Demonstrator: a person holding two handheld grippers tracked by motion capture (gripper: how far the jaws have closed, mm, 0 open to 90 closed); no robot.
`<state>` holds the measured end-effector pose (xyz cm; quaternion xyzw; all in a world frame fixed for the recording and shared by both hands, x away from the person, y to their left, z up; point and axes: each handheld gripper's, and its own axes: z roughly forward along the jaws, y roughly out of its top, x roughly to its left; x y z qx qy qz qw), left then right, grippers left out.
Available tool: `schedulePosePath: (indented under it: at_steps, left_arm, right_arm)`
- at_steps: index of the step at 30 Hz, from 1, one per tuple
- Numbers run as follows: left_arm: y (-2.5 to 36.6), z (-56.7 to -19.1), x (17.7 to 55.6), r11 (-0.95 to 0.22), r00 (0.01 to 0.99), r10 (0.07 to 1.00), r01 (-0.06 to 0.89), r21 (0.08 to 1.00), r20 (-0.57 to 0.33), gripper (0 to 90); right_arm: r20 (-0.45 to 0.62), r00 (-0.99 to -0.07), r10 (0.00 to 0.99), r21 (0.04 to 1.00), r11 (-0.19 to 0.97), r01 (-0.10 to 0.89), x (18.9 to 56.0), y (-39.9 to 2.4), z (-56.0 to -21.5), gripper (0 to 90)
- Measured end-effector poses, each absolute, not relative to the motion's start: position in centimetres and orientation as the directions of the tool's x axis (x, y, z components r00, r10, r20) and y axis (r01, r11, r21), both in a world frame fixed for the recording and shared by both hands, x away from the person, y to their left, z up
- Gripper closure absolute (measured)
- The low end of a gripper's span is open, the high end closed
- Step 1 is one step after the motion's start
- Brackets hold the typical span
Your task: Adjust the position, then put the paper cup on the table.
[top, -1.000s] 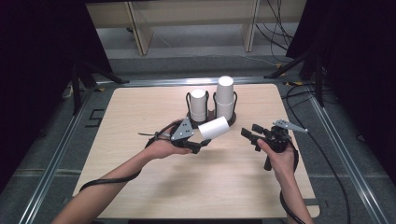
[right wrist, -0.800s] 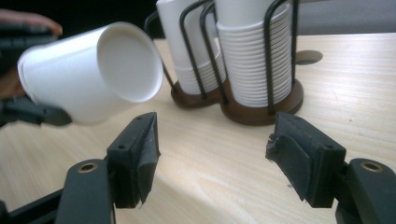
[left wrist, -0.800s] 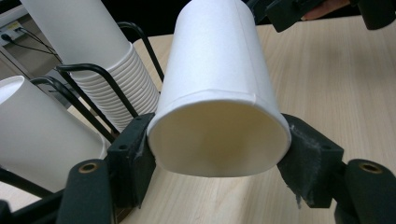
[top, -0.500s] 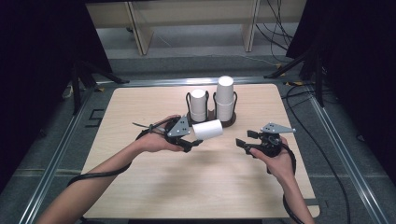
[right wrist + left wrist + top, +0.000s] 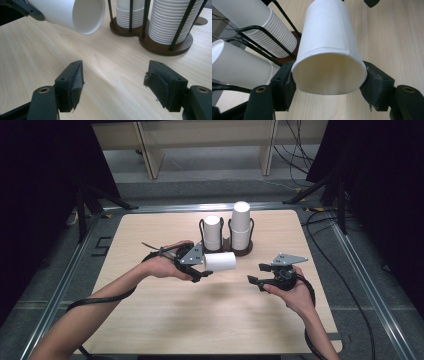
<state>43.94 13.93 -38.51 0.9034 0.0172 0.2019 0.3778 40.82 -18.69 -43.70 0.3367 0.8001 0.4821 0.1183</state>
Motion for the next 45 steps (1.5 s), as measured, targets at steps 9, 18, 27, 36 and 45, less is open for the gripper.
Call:
schedulePosePath:
  at_steps: [9, 18, 27, 36, 45]
  left_arm:
    - [14.2, -38.0, 44.2, -0.744, 0.927, 0.14, -0.134, 0.654, 0.349, 34.3]
    - [13.9, -37.7, 43.9, -0.771, 0.935, 0.092, -0.15, 0.618, 0.341, 34.6]
    - [13.8, -37.2, 43.5, -0.807, 0.935, 0.051, -0.169, 0.565, 0.351, 34.8]
    - [14.2, -37.1, 43.4, -0.834, 0.935, 0.043, -0.161, 0.528, 0.353, 35.0]
    - [14.1, -36.4, 43.4, -0.866, 0.932, 0.017, -0.166, 0.471, 0.361, 35.0]
  right_arm:
    - [0.118, -0.751, 0.65, 0.855, 0.318, 0.41, 40.8, -18.4, -43.8, 30.3]
    - [0.131, -0.748, 0.65, 0.844, 0.322, 0.428, 40.6, -18.2, -43.6, 30.3]
    - [0.118, -0.757, 0.643, 0.85, 0.329, 0.412, 40.8, -18.2, -43.6, 30.3]
    - [0.129, -0.758, 0.639, 0.85, 0.322, 0.416, 40.6, -17.6, -43.7, 30.3]
    - [0.068, -0.796, 0.601, 0.842, 0.393, 0.369, 40.7, -16.8, -43.2, 29.8]
